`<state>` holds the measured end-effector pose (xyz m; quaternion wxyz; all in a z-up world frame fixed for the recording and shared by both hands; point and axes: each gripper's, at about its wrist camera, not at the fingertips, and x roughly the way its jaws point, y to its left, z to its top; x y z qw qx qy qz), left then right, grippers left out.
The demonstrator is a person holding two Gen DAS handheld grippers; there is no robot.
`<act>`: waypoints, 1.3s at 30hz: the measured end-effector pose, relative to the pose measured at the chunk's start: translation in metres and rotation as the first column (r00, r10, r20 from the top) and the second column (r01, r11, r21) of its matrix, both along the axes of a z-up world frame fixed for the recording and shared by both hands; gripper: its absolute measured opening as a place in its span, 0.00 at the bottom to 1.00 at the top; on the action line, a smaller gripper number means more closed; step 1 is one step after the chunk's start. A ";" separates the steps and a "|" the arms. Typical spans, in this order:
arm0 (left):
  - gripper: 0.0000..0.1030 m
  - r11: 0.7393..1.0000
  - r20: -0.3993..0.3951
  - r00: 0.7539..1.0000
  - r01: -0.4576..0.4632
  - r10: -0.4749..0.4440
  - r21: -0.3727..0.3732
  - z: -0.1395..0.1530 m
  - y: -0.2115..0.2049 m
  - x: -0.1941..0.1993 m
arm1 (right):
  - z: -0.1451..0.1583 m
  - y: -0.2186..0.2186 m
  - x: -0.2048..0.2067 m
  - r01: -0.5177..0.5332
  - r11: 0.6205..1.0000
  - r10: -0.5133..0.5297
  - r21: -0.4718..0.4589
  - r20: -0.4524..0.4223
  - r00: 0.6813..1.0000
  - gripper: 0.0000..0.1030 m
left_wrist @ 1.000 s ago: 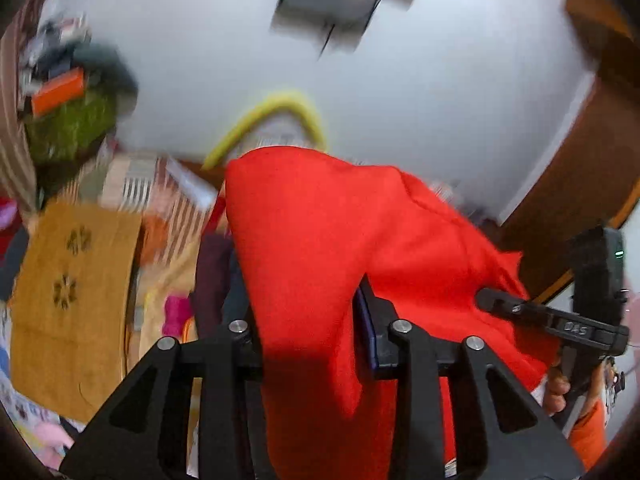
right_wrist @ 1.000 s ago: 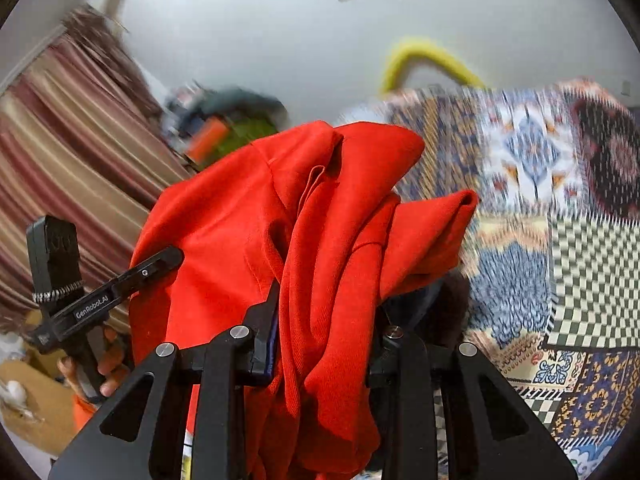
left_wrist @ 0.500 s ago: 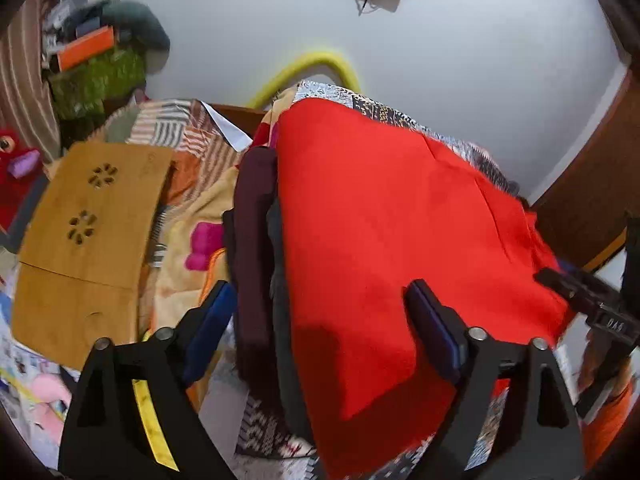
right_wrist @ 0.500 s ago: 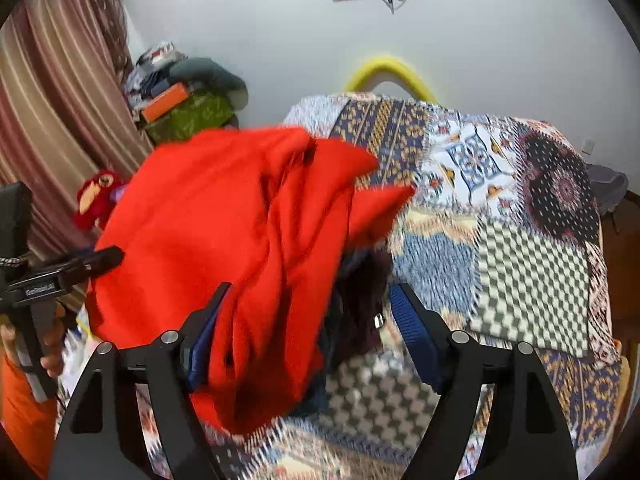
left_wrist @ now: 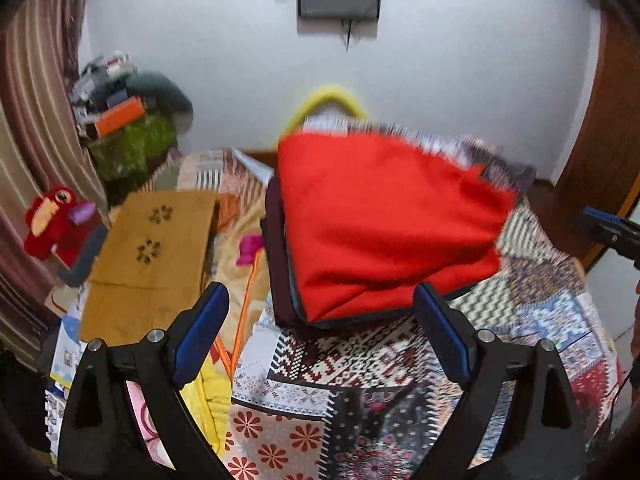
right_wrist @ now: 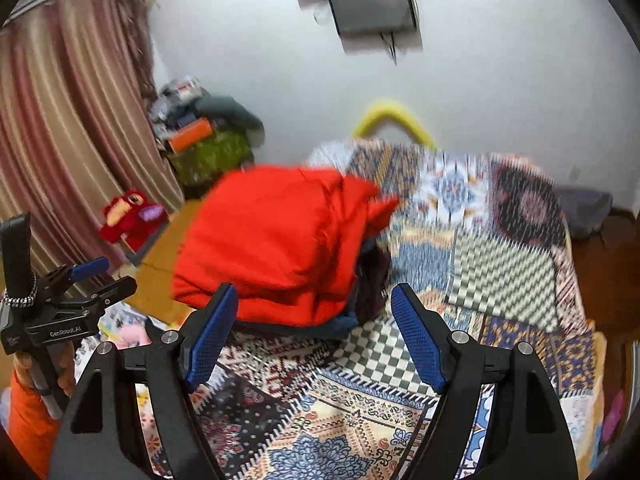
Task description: Fold large clothes
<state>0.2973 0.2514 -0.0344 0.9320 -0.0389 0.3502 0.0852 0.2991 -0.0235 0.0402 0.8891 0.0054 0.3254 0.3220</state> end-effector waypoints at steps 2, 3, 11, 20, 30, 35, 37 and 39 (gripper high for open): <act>0.91 1.000 0.079 0.997 0.003 -0.004 0.023 0.026 -0.010 -0.024 | 0.020 -0.008 -0.022 -0.003 0.999 0.000 0.039 0.066 0.998 0.74; 0.91 1.000 0.105 0.995 0.002 -0.005 0.029 0.035 -0.015 -0.032 | 0.028 -0.011 -0.031 -0.004 0.998 -0.001 0.056 0.096 0.995 0.74; 0.91 0.998 0.411 0.911 0.003 -0.032 0.070 0.108 -0.062 -0.132 | 0.073 -0.035 -0.116 -0.011 0.983 -0.051 0.184 0.331 0.942 0.74; 0.91 0.994 0.596 0.801 -0.011 -0.058 0.111 0.124 -0.107 -0.219 | 0.078 -0.035 -0.174 -0.005 0.977 -0.098 0.211 0.477 0.873 0.74; 0.99 0.993 0.630 0.777 -0.060 -0.018 0.103 0.108 -0.121 -0.251 | 0.070 -0.029 -0.187 0.084 0.977 -0.178 0.198 0.526 0.832 1.00; 0.99 0.993 0.616 0.788 -0.069 -0.007 0.100 0.103 -0.121 -0.246 | 0.068 -0.031 -0.185 0.089 0.979 -0.172 0.181 0.519 0.837 1.00; 0.99 0.993 0.614 0.789 -0.070 -0.004 0.096 0.101 -0.121 -0.247 | 0.068 -0.031 -0.183 0.090 0.979 -0.172 0.181 0.512 0.841 1.00; 0.99 0.993 0.613 0.790 -0.075 0.002 0.092 0.101 -0.119 -0.245 | 0.065 -0.033 -0.184 0.092 0.979 -0.175 0.183 0.509 0.843 1.00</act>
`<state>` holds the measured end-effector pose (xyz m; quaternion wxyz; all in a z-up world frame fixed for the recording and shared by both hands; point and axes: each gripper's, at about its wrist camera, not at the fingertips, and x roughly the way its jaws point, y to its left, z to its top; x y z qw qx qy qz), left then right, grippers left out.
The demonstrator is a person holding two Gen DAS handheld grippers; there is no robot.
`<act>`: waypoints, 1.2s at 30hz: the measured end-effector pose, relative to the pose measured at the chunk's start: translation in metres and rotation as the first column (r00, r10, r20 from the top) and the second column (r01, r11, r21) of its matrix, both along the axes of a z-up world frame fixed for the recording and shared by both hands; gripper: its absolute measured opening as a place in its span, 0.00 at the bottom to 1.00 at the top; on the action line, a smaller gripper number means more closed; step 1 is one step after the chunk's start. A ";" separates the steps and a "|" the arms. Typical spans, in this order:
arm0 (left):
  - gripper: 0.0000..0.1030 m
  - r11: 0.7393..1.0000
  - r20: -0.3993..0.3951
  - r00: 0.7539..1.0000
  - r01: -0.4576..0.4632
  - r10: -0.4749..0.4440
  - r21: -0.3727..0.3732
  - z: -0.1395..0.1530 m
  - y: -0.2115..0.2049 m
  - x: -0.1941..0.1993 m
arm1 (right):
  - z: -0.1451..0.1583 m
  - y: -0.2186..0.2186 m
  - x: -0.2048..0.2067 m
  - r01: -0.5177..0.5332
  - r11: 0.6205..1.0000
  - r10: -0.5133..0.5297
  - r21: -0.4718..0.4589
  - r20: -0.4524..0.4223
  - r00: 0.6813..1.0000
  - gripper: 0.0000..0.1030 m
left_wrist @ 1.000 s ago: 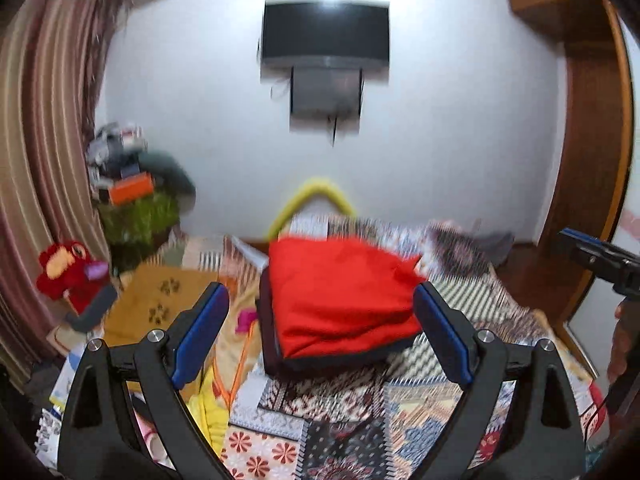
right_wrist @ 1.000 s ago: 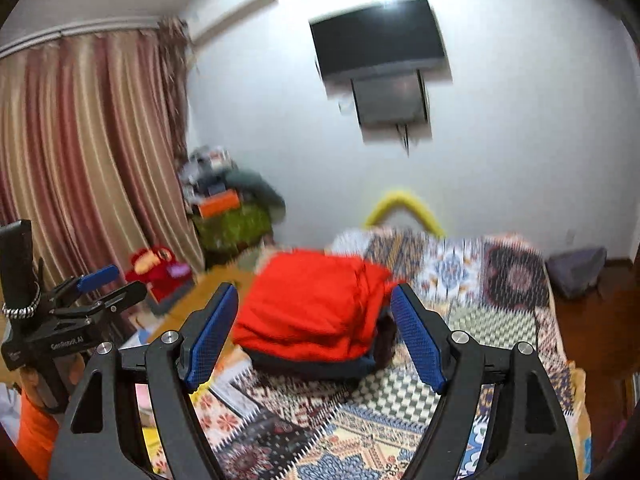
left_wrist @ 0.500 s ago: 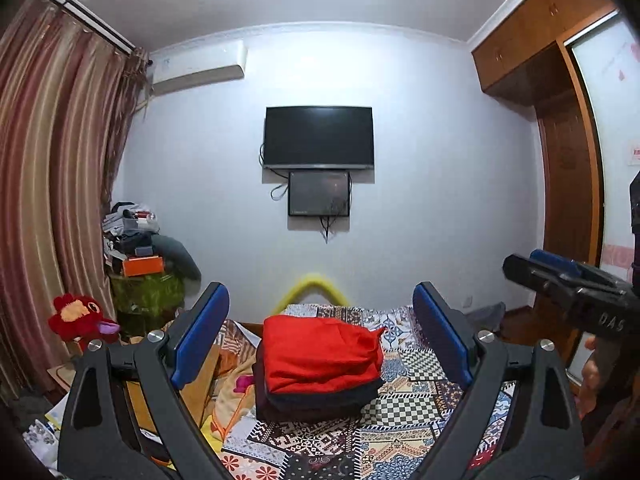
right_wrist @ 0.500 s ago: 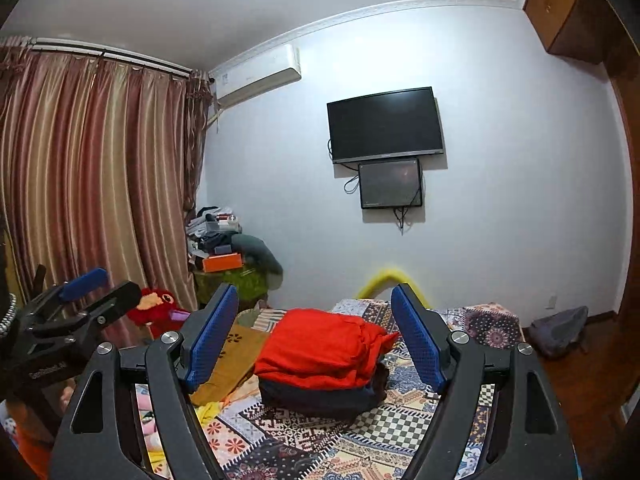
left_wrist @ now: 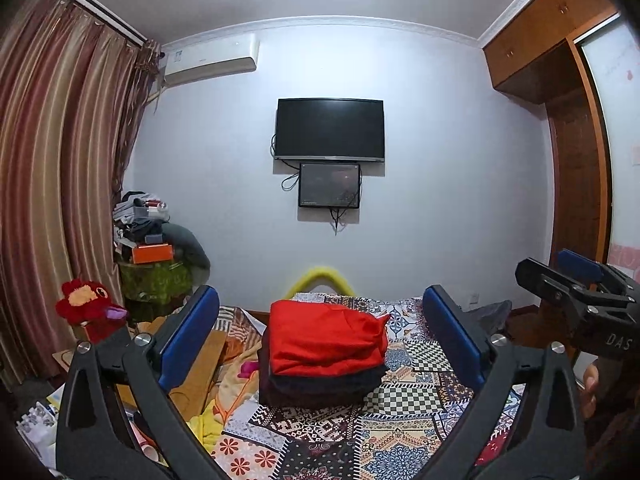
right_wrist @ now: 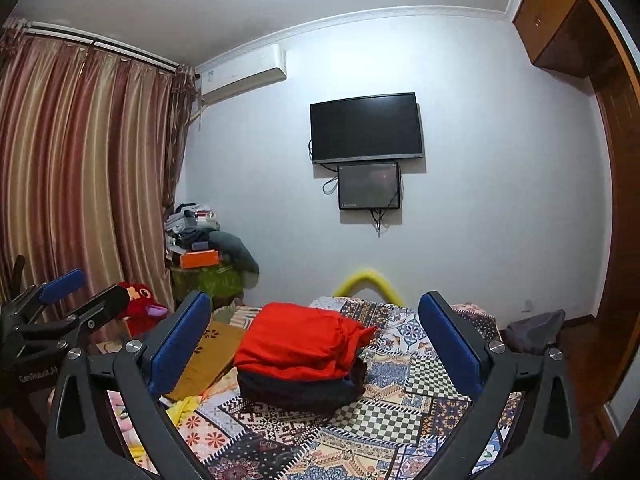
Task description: Fold large clothes
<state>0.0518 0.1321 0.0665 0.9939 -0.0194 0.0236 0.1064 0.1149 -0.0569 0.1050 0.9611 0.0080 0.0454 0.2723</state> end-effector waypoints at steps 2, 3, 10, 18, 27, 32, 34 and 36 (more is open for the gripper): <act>0.99 1.000 0.000 1.000 -0.003 0.003 -0.002 -0.001 0.000 0.000 | -0.003 -0.002 -0.001 0.002 1.000 -0.002 -0.002 -0.005 1.000 1.00; 0.99 1.000 -0.002 1.000 -0.004 0.004 -0.003 -0.001 0.001 0.000 | -0.003 -0.002 0.000 0.002 1.000 -0.002 -0.004 -0.006 1.000 1.00; 0.99 1.000 -0.010 1.000 -0.007 0.007 0.000 -0.003 0.000 0.004 | -0.005 -0.003 -0.002 0.006 1.000 -0.006 -0.016 -0.017 1.000 1.00; 0.99 1.000 -0.023 1.000 -0.010 0.010 -0.004 -0.007 0.000 0.008 | -0.005 -0.003 -0.004 0.006 1.000 -0.007 -0.030 -0.023 1.000 1.00; 0.99 1.000 -0.036 0.999 -0.012 0.012 -0.009 -0.007 0.000 0.011 | -0.001 -0.004 -0.005 0.016 0.999 -0.017 -0.036 -0.019 1.000 1.00; 0.99 1.000 -0.038 0.999 -0.012 0.012 -0.007 -0.007 -0.001 0.013 | -0.001 -0.005 -0.006 0.018 0.999 -0.018 -0.038 -0.022 1.000 1.00; 1.00 1.000 -0.040 0.999 -0.012 0.011 -0.008 -0.008 -0.001 0.013 | -0.002 -0.006 -0.006 0.016 0.999 -0.016 -0.036 -0.023 1.000 1.00; 0.99 1.000 -0.042 0.999 -0.009 0.009 -0.008 -0.007 0.000 0.013 | -0.002 -0.006 -0.007 0.012 0.999 -0.013 -0.033 -0.026 1.000 1.00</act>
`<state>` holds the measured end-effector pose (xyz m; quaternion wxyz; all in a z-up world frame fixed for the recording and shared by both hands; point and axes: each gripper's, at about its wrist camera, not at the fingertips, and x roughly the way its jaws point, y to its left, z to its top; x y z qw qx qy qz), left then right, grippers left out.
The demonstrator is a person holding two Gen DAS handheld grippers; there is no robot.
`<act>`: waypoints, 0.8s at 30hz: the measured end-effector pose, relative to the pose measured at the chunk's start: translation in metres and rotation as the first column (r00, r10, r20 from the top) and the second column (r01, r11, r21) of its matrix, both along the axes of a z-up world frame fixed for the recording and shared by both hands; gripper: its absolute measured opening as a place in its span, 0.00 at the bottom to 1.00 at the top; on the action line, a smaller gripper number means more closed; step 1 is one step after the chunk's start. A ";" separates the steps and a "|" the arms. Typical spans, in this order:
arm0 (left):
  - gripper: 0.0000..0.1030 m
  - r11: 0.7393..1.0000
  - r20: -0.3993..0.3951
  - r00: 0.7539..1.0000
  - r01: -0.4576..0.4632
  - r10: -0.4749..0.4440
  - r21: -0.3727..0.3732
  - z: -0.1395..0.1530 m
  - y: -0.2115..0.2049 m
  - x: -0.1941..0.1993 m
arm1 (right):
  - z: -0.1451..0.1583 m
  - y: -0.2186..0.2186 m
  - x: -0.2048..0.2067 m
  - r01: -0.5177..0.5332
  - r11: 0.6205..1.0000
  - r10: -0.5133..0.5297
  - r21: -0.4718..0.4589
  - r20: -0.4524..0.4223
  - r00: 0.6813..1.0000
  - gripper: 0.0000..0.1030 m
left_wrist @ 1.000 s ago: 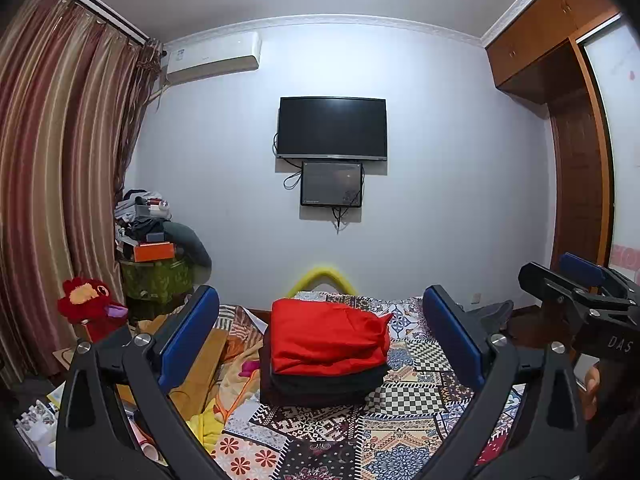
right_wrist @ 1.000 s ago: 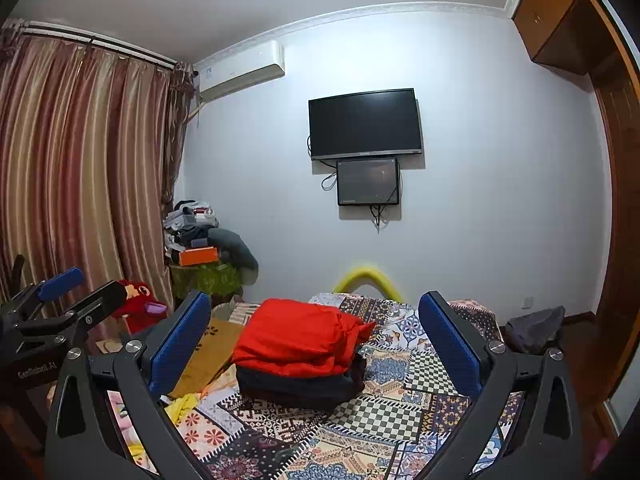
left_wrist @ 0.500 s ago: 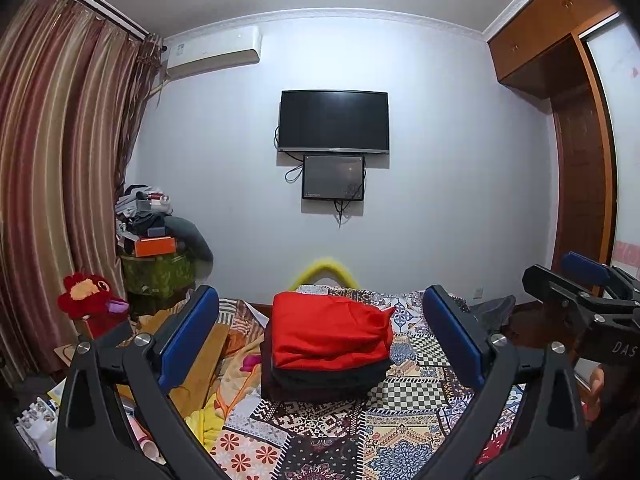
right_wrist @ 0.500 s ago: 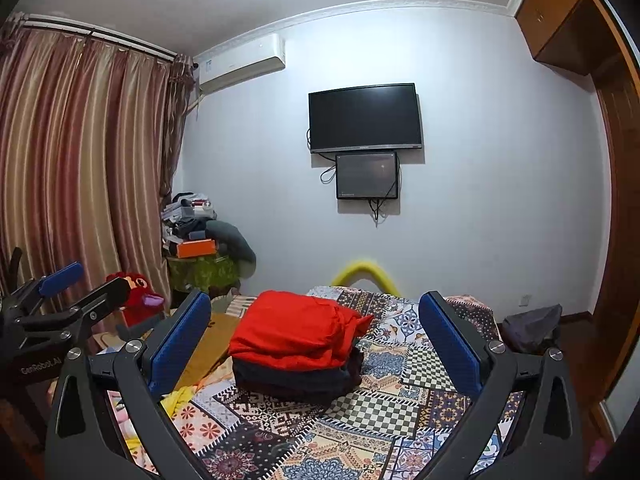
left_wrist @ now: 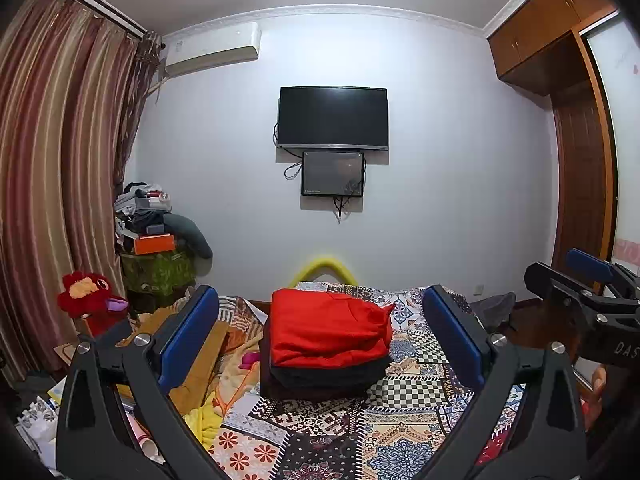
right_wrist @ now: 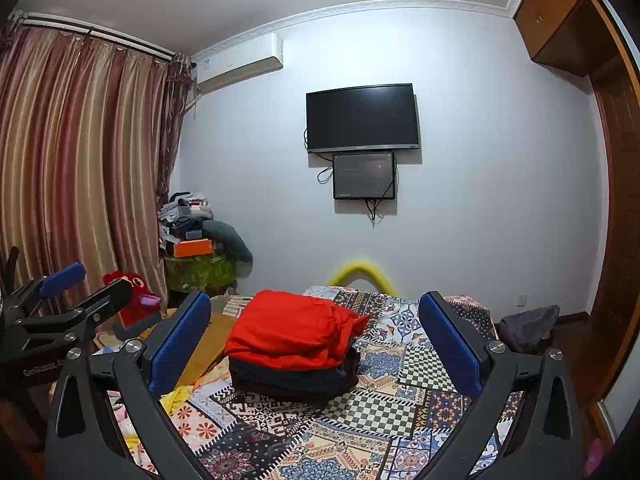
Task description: Fold large clothes
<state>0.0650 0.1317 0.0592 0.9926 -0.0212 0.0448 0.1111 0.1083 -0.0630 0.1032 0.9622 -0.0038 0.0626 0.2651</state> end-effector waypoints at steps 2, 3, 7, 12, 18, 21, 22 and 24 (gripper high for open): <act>0.99 1.000 0.000 1.000 0.001 -0.001 0.002 0.000 -0.001 0.000 | 0.000 -0.001 0.001 0.001 1.000 -0.001 0.000 -0.002 1.000 1.00; 0.99 1.000 0.000 1.000 0.002 -0.002 0.002 0.001 -0.001 0.000 | 0.000 -0.001 0.001 0.000 1.000 0.000 -0.001 -0.003 1.000 1.00; 1.00 1.000 -0.005 1.000 0.012 -0.012 0.001 0.001 0.000 0.000 | 0.000 -0.002 0.001 0.003 1.000 -0.003 -0.003 -0.005 1.000 1.00; 1.00 1.000 -0.011 1.000 0.026 -0.026 -0.005 0.001 0.000 0.002 | 0.001 -0.006 0.002 0.007 1.000 -0.007 0.007 -0.008 1.000 1.00; 1.00 0.999 -0.018 0.999 0.043 -0.043 -0.010 0.002 0.001 0.005 | 0.000 -0.008 0.004 0.013 1.000 -0.012 0.019 -0.016 1.000 1.00; 1.00 0.999 -0.020 0.999 0.045 -0.045 -0.012 0.000 0.001 0.005 | 0.000 -0.008 0.005 0.014 1.000 -0.013 0.020 -0.021 1.000 1.00; 1.00 0.999 -0.020 0.999 0.046 -0.046 -0.013 0.000 0.002 0.005 | 0.000 -0.008 0.005 0.015 1.000 -0.014 0.019 -0.022 1.000 1.00; 1.00 0.999 -0.021 0.999 0.045 -0.045 -0.015 -0.001 0.003 0.005 | -0.001 -0.007 0.005 0.016 1.000 -0.016 0.017 -0.022 1.000 1.00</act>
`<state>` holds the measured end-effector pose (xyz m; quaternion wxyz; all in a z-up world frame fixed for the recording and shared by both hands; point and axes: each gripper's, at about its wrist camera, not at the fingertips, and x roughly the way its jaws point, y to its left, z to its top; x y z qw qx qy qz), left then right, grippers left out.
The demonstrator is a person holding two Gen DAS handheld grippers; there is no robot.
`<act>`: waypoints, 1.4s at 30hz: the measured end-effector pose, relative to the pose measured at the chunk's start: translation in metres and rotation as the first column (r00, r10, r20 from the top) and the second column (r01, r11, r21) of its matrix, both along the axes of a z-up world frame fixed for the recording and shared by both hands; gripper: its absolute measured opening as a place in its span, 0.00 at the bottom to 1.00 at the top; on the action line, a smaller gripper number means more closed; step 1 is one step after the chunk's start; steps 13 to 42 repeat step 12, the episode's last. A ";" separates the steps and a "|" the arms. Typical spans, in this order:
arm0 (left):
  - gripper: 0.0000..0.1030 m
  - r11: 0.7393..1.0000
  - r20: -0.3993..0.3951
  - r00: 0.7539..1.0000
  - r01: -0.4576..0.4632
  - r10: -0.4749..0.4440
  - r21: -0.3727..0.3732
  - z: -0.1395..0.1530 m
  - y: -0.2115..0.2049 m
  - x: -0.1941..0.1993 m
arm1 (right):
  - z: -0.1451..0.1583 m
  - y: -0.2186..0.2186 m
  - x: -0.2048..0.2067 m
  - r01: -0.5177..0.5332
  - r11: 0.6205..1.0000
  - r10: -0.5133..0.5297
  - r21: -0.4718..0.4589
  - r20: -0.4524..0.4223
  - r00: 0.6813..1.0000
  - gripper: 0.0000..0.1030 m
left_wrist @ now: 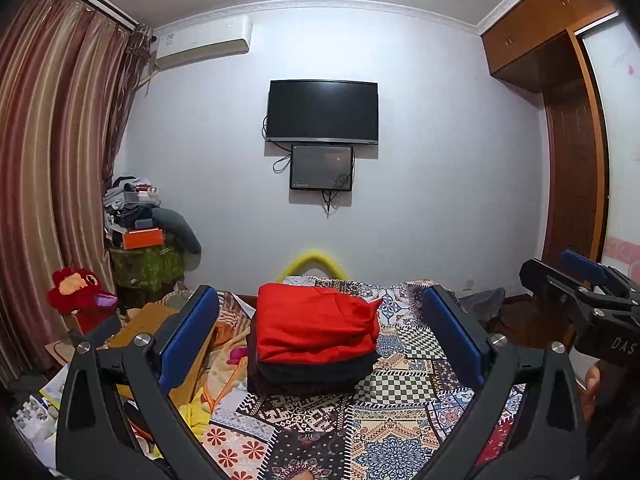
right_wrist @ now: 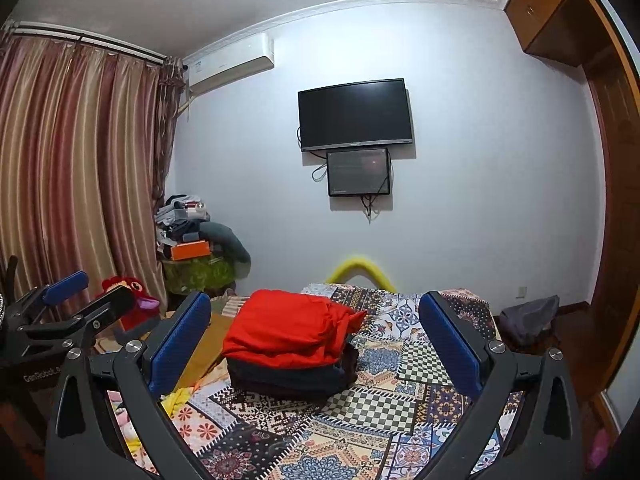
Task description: Fold large clothes
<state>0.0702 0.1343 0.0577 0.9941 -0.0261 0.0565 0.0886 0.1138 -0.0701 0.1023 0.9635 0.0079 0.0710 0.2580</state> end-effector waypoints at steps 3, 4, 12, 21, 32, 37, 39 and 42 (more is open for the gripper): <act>1.00 1.000 -0.005 1.000 0.001 -0.001 0.001 -0.001 0.000 0.001 | 0.000 0.001 0.000 0.001 1.000 -0.001 -0.001 -0.001 1.000 1.00; 1.00 1.000 -0.005 1.000 -0.002 0.002 0.005 -0.002 0.000 0.001 | 0.000 0.001 0.000 0.000 1.000 0.000 -0.001 -0.001 1.000 1.00; 1.00 1.000 -0.003 1.000 0.006 -0.006 0.007 -0.004 -0.002 0.002 | -0.001 0.003 0.002 0.003 1.000 -0.003 -0.002 -0.009 1.000 1.00; 1.00 1.000 -0.003 1.000 0.006 -0.006 0.007 -0.004 -0.002 0.002 | -0.001 0.003 0.002 0.003 1.000 -0.003 -0.002 -0.009 1.000 1.00; 1.00 1.000 -0.003 1.000 0.006 -0.006 0.007 -0.004 -0.002 0.002 | -0.001 0.003 0.002 0.003 1.000 -0.003 -0.002 -0.009 1.000 1.00; 1.00 1.000 -0.003 1.000 0.006 -0.006 0.007 -0.004 -0.002 0.002 | -0.001 0.003 0.002 0.003 1.000 -0.003 -0.002 -0.009 1.000 1.00; 1.00 1.000 -0.003 1.000 0.006 -0.006 0.007 -0.004 -0.002 0.002 | -0.001 0.003 0.002 0.003 1.000 -0.003 -0.002 -0.009 1.000 1.00; 1.00 1.000 -0.003 1.000 0.006 -0.006 0.007 -0.004 -0.002 0.002 | -0.001 0.003 0.002 0.003 1.000 -0.003 -0.002 -0.009 1.000 1.00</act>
